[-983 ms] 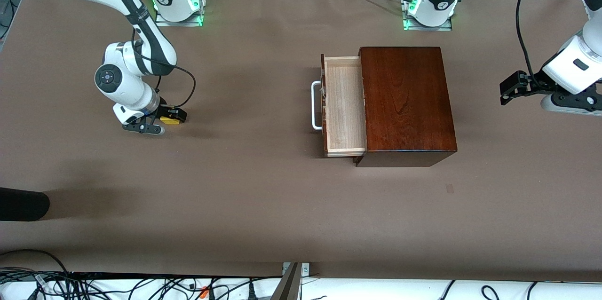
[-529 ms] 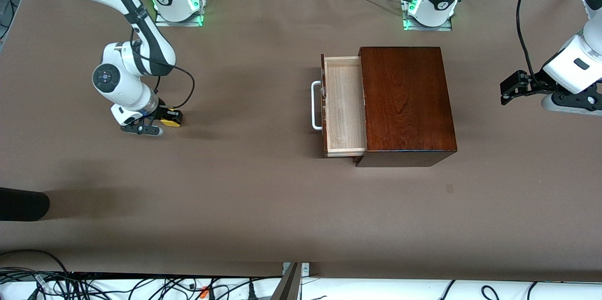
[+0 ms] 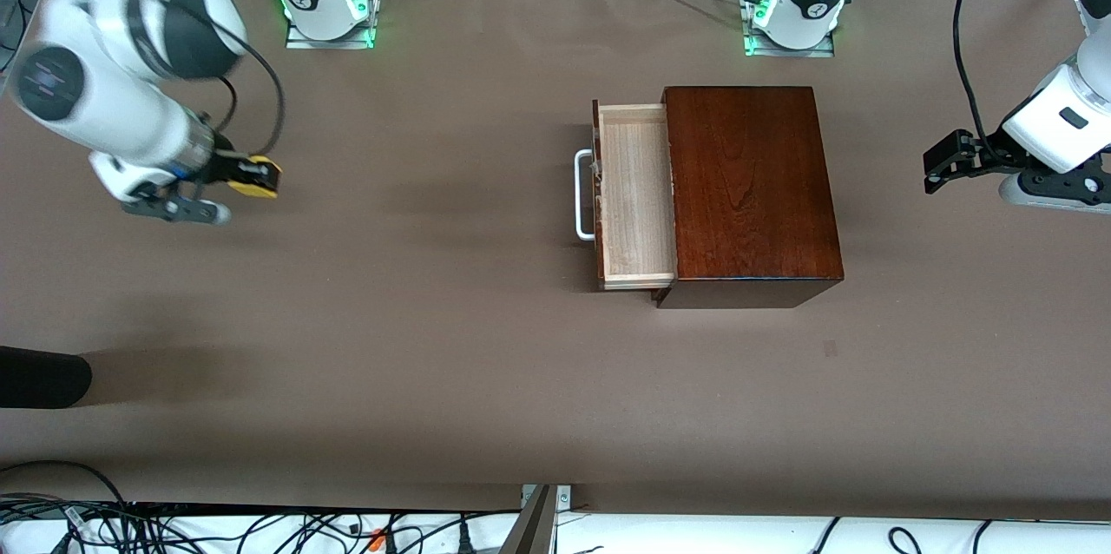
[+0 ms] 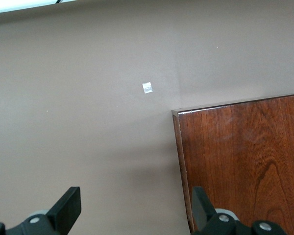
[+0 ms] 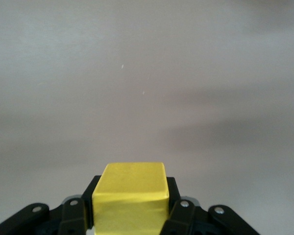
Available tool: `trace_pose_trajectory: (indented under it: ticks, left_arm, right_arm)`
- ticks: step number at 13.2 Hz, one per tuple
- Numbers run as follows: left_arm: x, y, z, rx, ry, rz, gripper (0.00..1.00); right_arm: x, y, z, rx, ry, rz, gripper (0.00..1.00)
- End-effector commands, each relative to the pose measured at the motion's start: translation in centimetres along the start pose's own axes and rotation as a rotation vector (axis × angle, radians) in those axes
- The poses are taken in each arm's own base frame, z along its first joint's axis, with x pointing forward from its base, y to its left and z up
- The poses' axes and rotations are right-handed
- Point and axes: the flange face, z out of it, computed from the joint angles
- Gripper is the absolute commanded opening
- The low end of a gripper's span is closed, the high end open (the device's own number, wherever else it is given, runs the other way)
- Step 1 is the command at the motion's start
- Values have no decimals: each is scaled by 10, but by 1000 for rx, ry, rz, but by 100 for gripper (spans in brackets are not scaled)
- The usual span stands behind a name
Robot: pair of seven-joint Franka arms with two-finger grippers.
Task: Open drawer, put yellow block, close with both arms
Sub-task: 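Lift the yellow cube and carry it over the open drawer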
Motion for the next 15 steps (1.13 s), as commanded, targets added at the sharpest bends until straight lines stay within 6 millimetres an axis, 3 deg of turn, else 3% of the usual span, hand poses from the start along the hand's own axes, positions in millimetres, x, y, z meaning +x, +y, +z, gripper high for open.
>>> trace_pose_trajectory:
  ticks: [1, 3, 5, 7, 13, 15]
  left_arm:
    - [0, -3, -6, -7, -4, 20, 100]
    - [0, -3, -6, -7, -4, 20, 100]
    - [0, -3, -5, -7, -6, 20, 100]
    - [0, -3, -6, -7, -4, 18, 100]
    - [0, -3, -5, -7, -6, 18, 100]
    - [0, -3, -5, -7, -7, 18, 100]
  right_arm:
    - [-10, -40, -51, 13, -40, 92, 3]
    - [-34, -90, -66, 36, -52, 232, 3]
    - [-66, -156, -64, 49, -67, 434, 3]
    - [-89, -227, -49, 50, -79, 635, 3]
    - [-115, -406, -9, 144, -104, 1087, 3]
    - [-122, -454, 9, 174, -97, 1196, 3]
